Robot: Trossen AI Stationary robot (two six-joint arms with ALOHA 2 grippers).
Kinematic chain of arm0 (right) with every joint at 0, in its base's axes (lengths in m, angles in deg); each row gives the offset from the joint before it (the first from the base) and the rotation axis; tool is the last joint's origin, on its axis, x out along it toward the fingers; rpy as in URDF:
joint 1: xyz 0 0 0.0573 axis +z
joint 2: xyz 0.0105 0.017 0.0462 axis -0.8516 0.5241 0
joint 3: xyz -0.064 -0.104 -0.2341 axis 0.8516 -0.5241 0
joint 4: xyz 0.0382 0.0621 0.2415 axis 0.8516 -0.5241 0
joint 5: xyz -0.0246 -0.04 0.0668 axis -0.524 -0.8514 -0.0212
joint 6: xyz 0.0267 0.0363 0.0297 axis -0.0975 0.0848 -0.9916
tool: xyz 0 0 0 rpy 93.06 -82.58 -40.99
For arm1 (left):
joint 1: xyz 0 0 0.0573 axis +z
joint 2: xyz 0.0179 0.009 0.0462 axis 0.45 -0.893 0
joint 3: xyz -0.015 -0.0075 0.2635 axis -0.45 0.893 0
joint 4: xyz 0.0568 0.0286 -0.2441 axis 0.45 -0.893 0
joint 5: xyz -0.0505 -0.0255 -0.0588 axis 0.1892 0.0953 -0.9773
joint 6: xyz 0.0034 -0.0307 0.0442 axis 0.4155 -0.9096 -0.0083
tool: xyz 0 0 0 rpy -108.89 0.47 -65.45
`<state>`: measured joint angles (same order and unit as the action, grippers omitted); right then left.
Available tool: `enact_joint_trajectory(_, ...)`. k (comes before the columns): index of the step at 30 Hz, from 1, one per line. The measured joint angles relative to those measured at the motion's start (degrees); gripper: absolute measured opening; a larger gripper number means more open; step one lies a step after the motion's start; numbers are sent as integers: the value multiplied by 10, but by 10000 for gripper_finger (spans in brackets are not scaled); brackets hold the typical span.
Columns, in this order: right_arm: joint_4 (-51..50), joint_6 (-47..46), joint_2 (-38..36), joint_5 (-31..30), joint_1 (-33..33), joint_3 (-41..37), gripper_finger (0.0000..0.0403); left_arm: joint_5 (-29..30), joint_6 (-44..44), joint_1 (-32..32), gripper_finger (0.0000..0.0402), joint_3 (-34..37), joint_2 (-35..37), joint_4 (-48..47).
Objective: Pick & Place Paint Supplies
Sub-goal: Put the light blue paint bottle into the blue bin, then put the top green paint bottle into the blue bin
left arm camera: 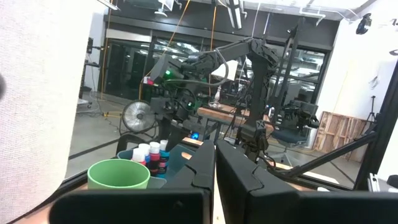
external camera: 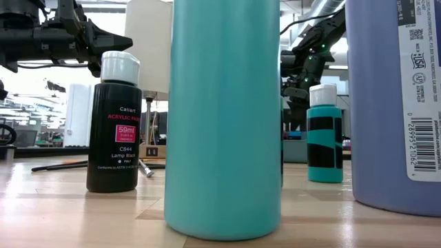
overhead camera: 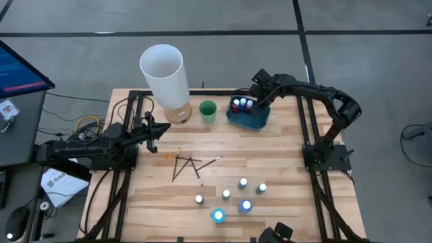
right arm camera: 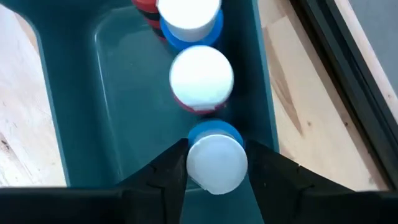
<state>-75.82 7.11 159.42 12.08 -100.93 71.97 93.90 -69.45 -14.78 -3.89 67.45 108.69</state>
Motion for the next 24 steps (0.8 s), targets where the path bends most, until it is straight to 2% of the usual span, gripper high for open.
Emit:
enact_joint_trajectory(7, 0, 2, -1, 0, 1, 1, 188, 0, 0, 0, 2, 0, 0, 0)
enact_joint_trajectory(13, -41, 4, -1, 0, 0, 39, 213, 0, 0, 0, 2, 0, 0, 0)
enact_joint_trajectory(19, -144, 1, -16, -1, 3, 96, 215, 0, 0, 0, 2, 0, 0, 0)
enact_joint_trajectory(24, -194, -29, -70, -1, 27, 104, 209, 0, 0, 0, 2, 0, 0, 0)
